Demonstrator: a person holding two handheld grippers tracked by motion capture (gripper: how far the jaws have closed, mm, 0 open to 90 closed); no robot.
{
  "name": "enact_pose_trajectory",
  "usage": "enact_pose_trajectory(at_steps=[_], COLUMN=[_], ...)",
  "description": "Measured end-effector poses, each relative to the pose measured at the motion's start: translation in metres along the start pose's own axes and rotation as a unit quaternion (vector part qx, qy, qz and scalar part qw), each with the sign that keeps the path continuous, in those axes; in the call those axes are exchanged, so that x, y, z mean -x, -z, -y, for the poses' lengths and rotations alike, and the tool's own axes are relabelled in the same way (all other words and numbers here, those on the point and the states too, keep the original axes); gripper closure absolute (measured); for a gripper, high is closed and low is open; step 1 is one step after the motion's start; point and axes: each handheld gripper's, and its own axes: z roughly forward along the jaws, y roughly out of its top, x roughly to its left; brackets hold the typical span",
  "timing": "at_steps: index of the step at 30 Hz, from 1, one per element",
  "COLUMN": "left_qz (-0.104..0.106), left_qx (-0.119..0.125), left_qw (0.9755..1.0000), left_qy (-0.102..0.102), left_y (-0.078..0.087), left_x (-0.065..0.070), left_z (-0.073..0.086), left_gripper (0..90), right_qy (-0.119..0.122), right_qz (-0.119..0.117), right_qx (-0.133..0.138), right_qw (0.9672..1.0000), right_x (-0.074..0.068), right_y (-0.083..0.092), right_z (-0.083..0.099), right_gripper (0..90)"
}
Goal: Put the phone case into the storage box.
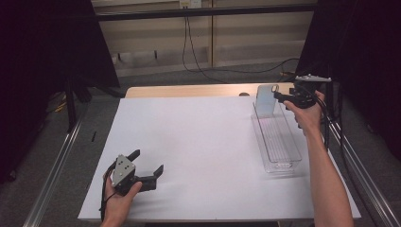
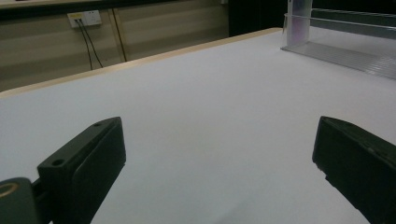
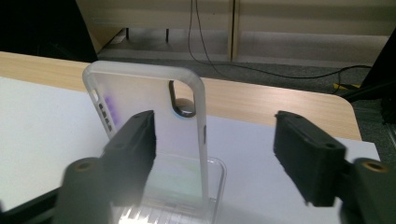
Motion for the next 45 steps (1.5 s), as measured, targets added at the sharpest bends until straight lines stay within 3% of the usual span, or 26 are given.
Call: enact_pose_trajectory(at_steps=[6,9,11,18,20,23,28,32,38,40,45], left_qz=[-0.005,-0.009,-0.01,-0.01,-0.007,-0.007,-0.006,-0.009,-0.009,-0.009,-0.009], left_qx=[-0.002,-0.002,-0.003,0.001,0.003,0.007,0.01,0.012,0.012,0.011,0.014], left_qw=[1.0,1.0,0.9999,0.9999,1.0,1.0,0.9999,0.9999,0.9999,0.9999,0.9998], left_qy=[0.001,0.003,0.003,-0.001,0.0,-0.002,0.001,0.005,0.005,0.004,0.005], left_y=[0.001,0.001,0.002,0.005,0.006,0.008,0.01,0.011,0.011,0.011,0.012], left_x=[-0.001,-0.002,-0.002,-0.002,-0.002,-0.003,-0.005,-0.007,-0.006,-0.006,-0.007], left_z=[0.001,0.002,0.002,0.002,0.002,0.001,0.002,0.002,0.001,0.001,0.001], left_gripper=[2.6,2.6,2.6,2.6,2.6,2.6,2.6,2.6,2.6,2.6,2.6], right_qy=[-0.016,-0.02,-0.027,-0.007,-0.001,0.015,0.01,0.01,0.029,0.034,0.031], right_qz=[0.005,0.006,0.006,0.008,0.019,0.018,0.016,0.019,0.02,0.022,0.015], right_qx=[0.008,0.009,0.01,0.019,0.022,0.031,0.057,0.058,0.054,0.073,0.089], right_qw=[0.9998,0.9997,0.9996,0.9998,0.9996,0.9992,0.9982,0.9981,0.9979,0.9965,0.9955], right_x=[0.002,0.002,0.001,-0.006,-0.008,-0.011,-0.013,-0.014,-0.018,-0.02,-0.023], right_y=[-0.002,-0.002,-0.002,0.001,0.003,0.007,0.014,0.018,0.026,0.028,0.035], right_z=[0.001,0.002,0.002,0.004,0.005,0.009,0.015,0.019,0.024,0.025,0.029], right_gripper=[11.1,7.5,7.7,6.9,7.5,7.6,7.5,7.4,8.2,7.4,5.1])
